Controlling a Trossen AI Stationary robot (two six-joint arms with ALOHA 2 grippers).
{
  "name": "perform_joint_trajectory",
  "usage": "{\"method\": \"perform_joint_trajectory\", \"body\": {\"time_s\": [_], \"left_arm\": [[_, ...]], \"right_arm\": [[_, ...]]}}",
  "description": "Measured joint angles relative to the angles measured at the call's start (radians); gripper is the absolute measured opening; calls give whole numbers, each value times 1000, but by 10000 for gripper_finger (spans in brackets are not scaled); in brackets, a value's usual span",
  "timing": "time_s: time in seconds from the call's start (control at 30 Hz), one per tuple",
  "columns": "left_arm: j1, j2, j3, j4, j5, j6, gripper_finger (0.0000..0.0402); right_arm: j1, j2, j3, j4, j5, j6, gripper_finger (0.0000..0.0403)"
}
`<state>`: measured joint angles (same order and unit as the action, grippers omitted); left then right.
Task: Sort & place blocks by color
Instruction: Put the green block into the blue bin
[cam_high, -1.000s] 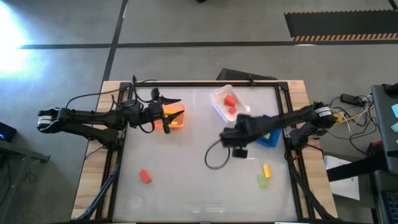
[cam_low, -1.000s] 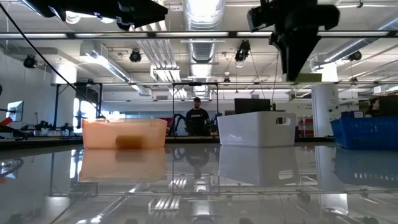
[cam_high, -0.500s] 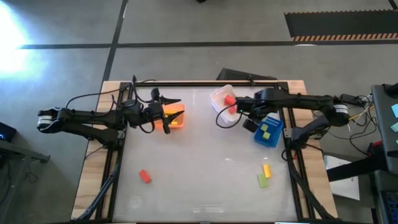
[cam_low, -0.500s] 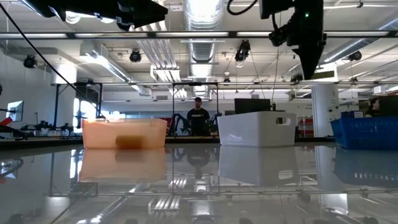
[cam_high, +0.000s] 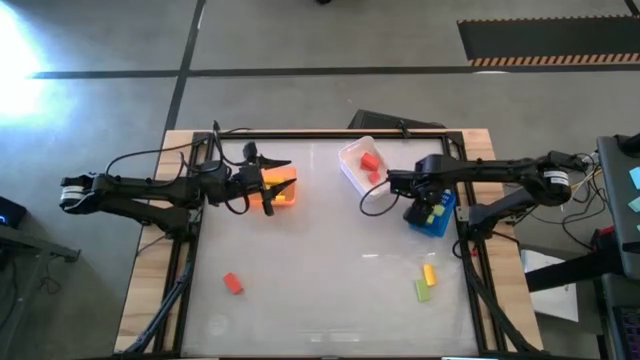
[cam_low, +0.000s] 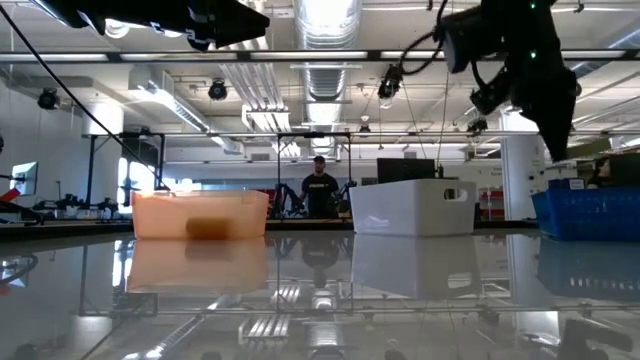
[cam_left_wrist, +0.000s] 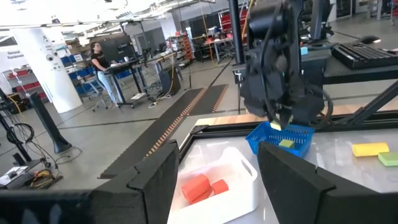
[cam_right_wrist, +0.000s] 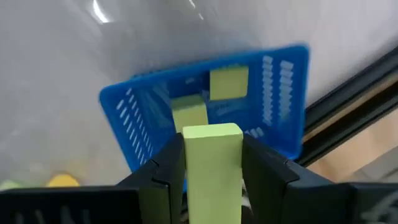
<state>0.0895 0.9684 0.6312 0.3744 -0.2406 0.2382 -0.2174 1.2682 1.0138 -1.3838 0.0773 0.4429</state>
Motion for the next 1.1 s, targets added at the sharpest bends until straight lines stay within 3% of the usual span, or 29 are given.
{"method": "perform_joint_trajectory", "body": {"time_s": [0.23,0.47,1.1], "left_arm": [[0,0,0,0,0,0,203],[0,0,0,0,0,0,203],[0,0,-1,0,0,-21,203]], "right_arm": [[-6,3,-103,74,2,88,114],[-6,3,-127,84,107,84,125],[-6,4,-151,95,160,54,132]]}}
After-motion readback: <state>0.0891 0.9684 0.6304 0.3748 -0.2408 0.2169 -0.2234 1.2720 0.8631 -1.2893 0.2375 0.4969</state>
